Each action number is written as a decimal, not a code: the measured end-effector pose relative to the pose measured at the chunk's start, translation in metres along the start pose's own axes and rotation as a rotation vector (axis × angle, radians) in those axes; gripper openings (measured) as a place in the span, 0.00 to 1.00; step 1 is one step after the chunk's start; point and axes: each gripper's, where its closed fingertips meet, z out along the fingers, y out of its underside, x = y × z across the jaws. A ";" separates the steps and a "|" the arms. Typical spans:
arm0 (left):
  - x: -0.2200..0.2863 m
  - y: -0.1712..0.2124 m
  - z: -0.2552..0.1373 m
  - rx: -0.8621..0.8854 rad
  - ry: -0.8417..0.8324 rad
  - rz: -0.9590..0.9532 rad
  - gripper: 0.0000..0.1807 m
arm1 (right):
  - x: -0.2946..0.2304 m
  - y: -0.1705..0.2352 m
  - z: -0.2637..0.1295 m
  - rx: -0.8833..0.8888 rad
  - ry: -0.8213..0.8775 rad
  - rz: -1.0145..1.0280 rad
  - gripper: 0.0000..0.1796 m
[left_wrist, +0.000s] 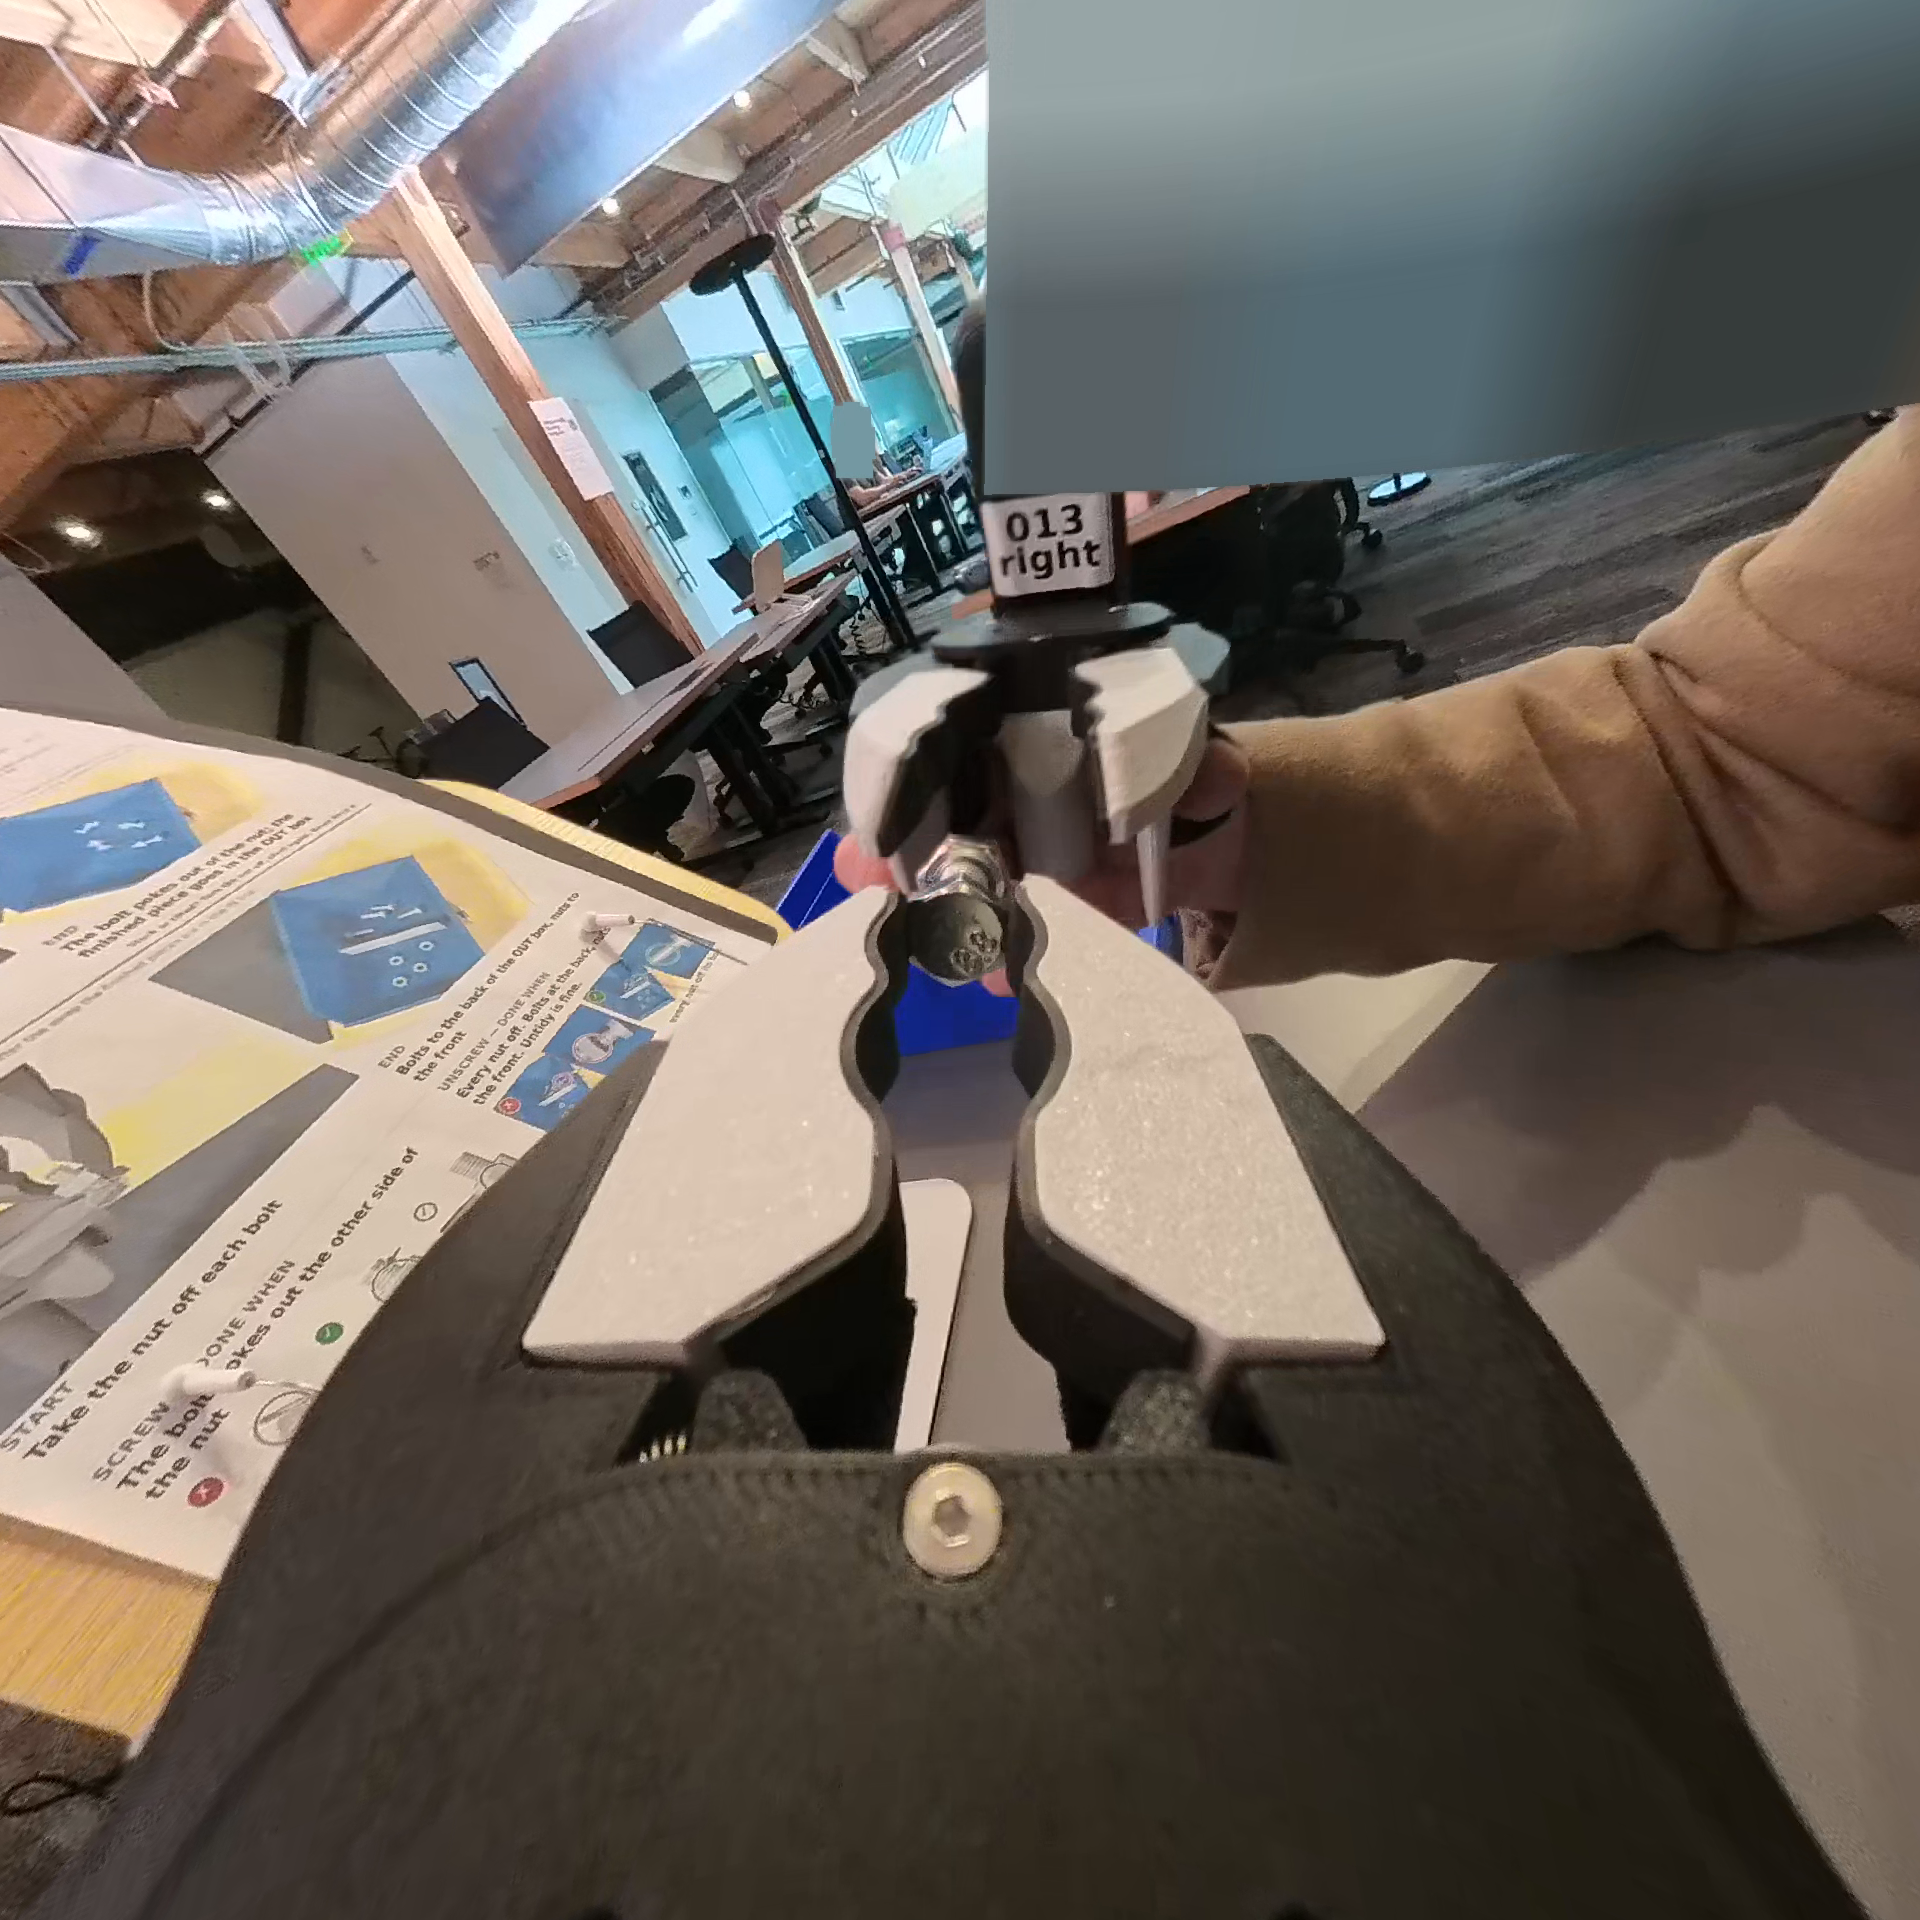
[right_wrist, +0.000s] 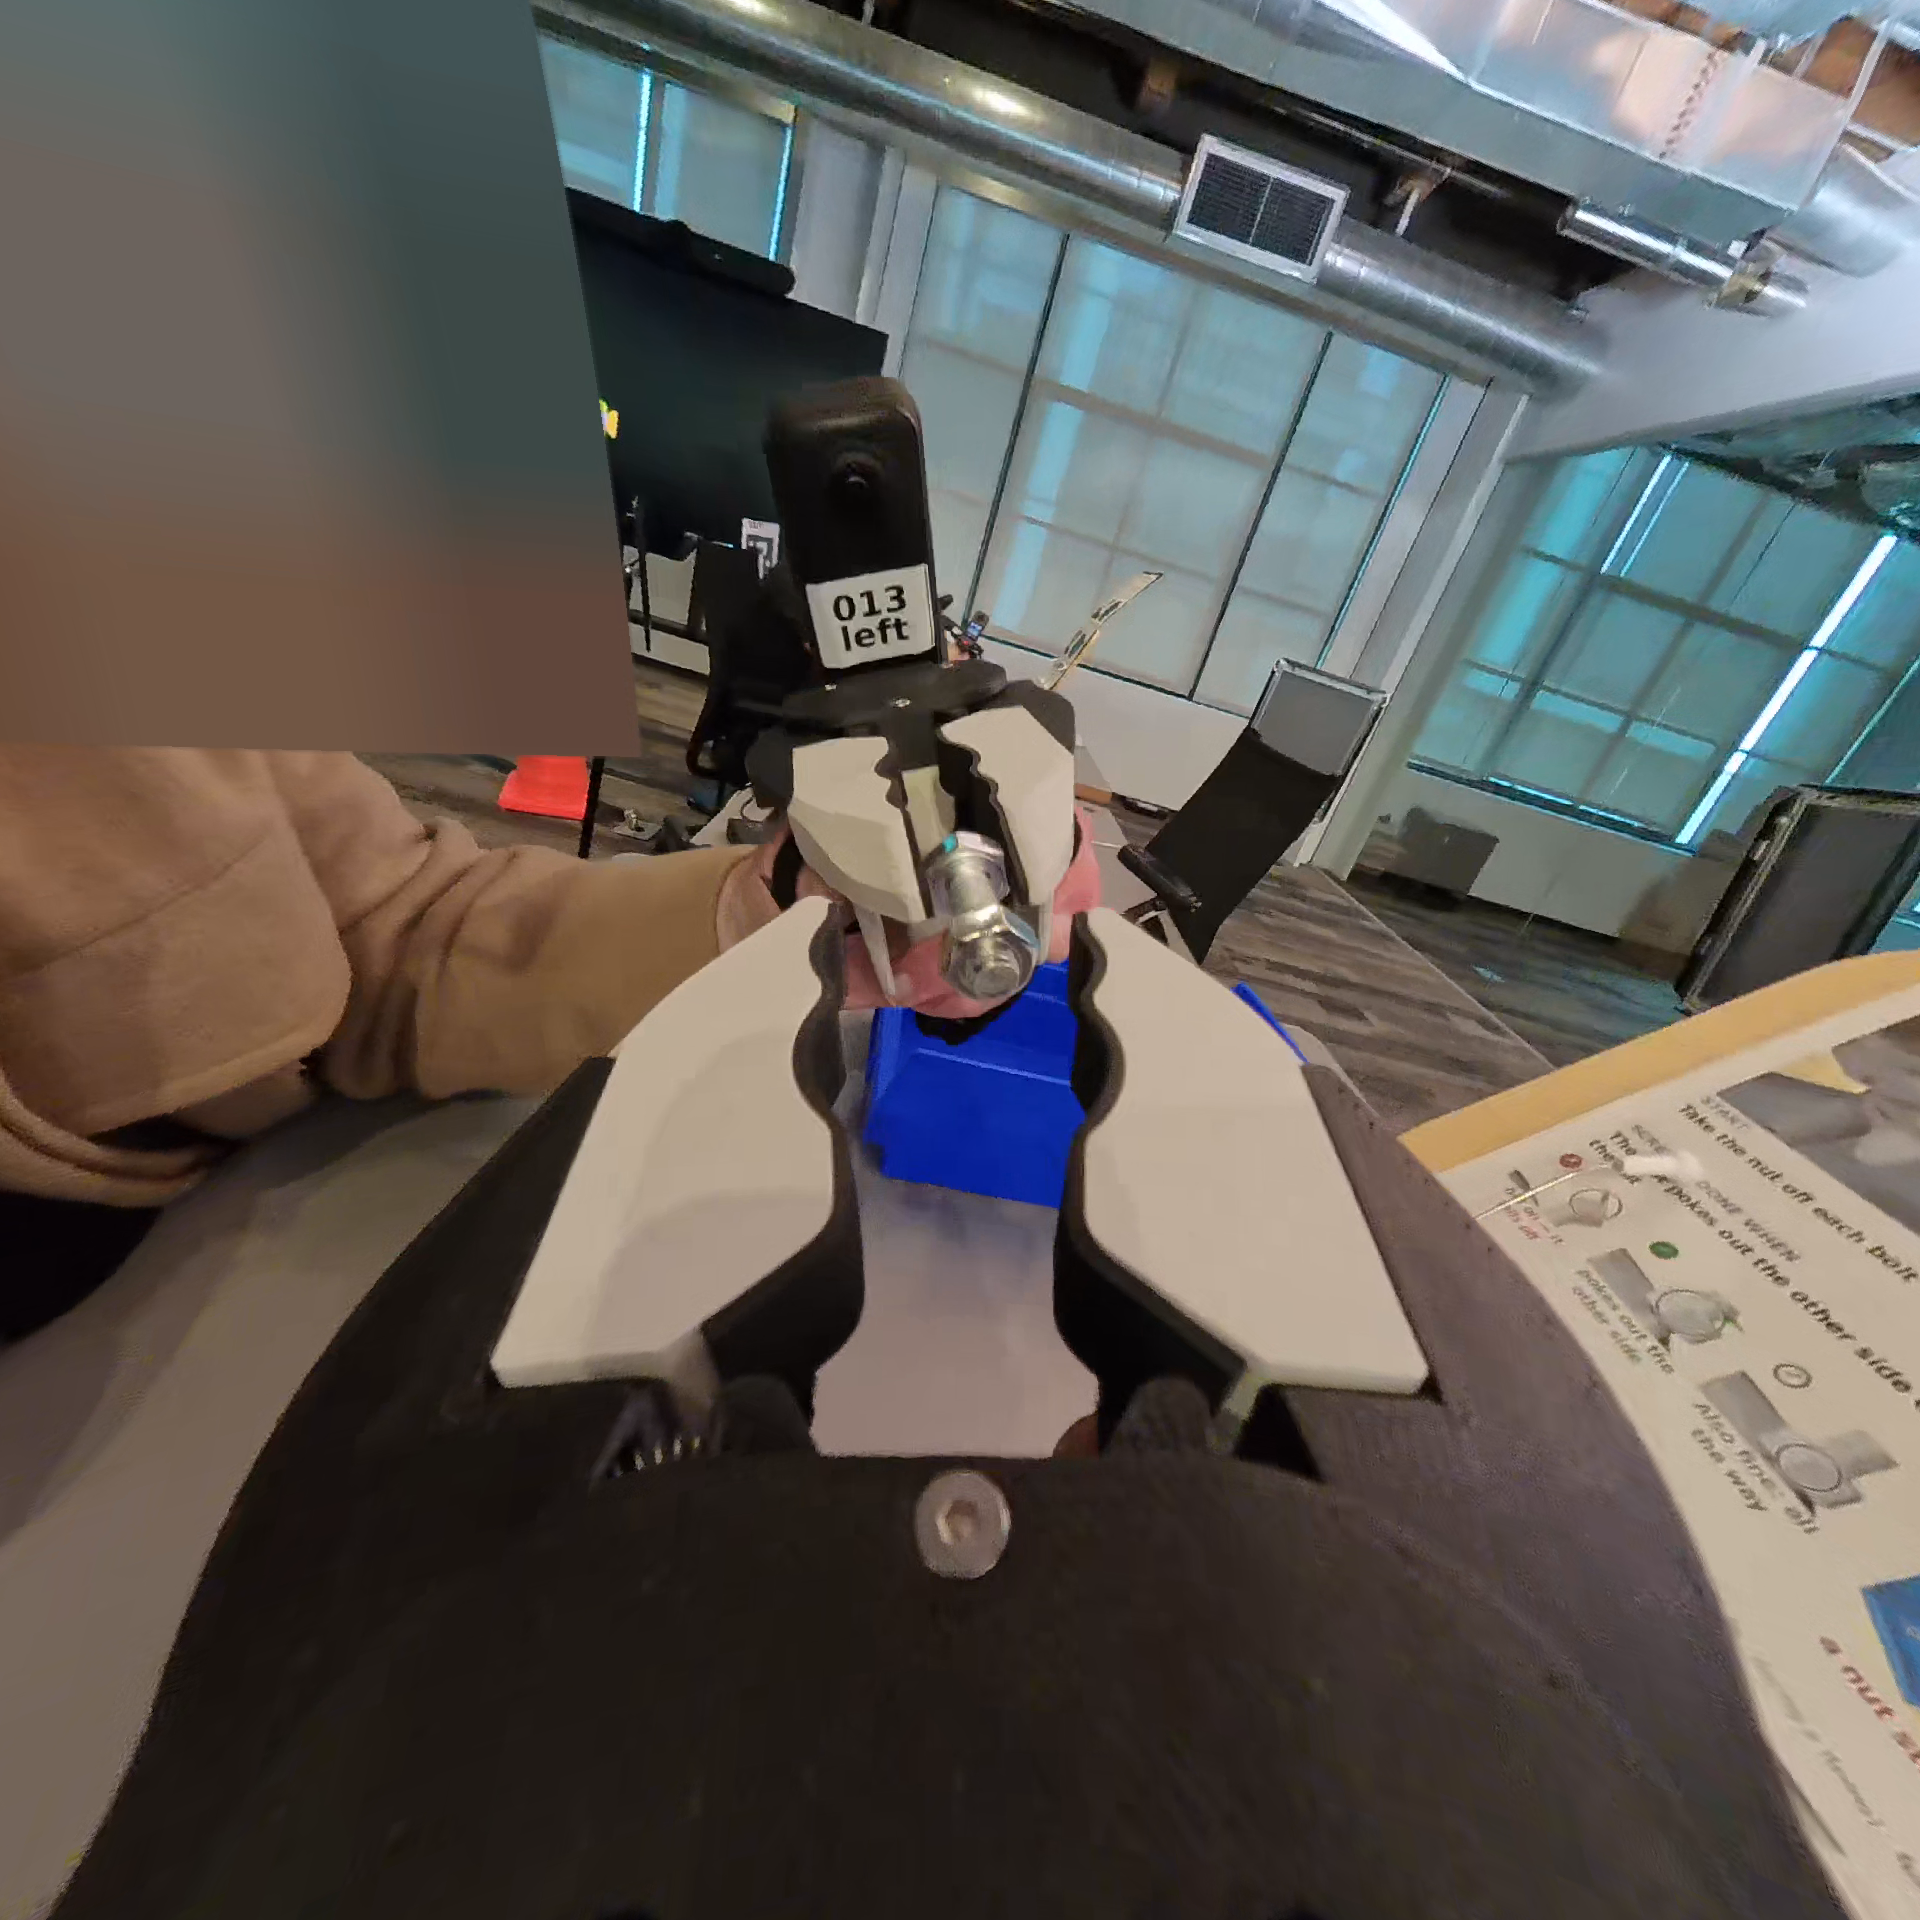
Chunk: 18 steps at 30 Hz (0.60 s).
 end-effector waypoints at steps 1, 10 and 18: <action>0.001 -0.001 0.000 0.003 0.003 0.001 0.10 | -0.001 0.003 0.001 -0.003 -0.008 0.009 0.23; -0.004 0.000 -0.003 0.017 -0.005 -0.025 0.10 | -0.020 -0.012 -0.001 0.030 -0.093 -0.031 0.15; -0.002 -0.001 -0.002 0.018 -0.002 -0.017 0.10 | -0.006 0.007 0.006 -0.017 -0.036 0.024 0.25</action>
